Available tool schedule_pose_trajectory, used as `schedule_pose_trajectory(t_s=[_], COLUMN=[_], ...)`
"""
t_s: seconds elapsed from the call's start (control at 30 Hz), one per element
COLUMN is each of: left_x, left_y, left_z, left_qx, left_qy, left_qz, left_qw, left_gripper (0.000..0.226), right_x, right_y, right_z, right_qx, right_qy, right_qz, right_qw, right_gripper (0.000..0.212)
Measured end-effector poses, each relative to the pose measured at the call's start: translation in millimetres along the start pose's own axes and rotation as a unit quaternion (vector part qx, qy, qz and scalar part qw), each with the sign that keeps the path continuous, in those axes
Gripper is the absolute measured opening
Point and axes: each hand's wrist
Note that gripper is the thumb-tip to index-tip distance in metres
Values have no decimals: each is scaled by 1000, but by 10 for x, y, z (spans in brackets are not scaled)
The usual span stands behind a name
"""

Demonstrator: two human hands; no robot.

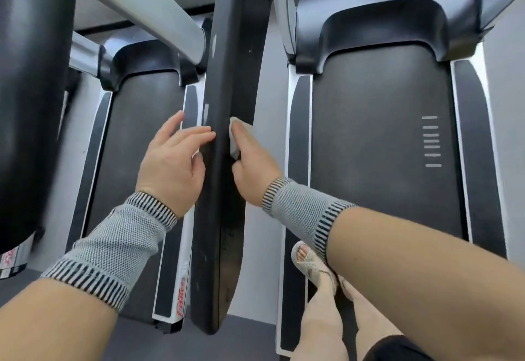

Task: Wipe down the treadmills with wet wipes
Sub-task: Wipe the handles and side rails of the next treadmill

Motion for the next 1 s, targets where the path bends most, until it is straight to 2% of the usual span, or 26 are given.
schedule_pose_trajectory(t_s=[0.07, 0.13, 0.23, 0.4, 0.57, 0.73, 0.9, 1.0], left_x=[168, 283, 346, 334, 346, 332, 332, 329], left_y=[-46, -104, -127, -138, -117, -147, -133, -136], left_z=[8, 38, 12, -9, -53, -55, -67, -46], left_qx=[15, 32, 39, 8, -13, -23, -25, -23], left_qy=[-4, -14, -12, 10, 10, 11, 15, 23], left_qz=[-24, -70, -107, -125, -133, -130, -132, -134], left_qw=[1000, 997, 993, 992, 991, 991, 991, 990], left_gripper=[47, 54, 56, 57, 58, 57, 57, 57], right_x=[139, -46, -341, 191, -210, 206, -168, 100], right_y=[6, -53, -152, -51, -168, -120, -227, -182], right_z=[-33, 24, 156, 102, 219, 176, 301, 286], right_qx=[8, 8, 21, -30, -23, -22, -2, -4], right_qy=[-3, -7, -10, -27, -36, -32, -51, -46], right_qz=[22, 1, -24, 30, -1, 42, -2, 26], right_qw=[1000, 1000, 999, 999, 999, 998, 999, 999], right_gripper=[69, 73, 67, 70, 71, 67, 74, 70])
Point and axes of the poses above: each hand's wrist, its own x-axis towards the middle knuckle, its own y-axis out of the back of the hand, z = x × y, and after that the axes turned 15 degrees about z, right-handed
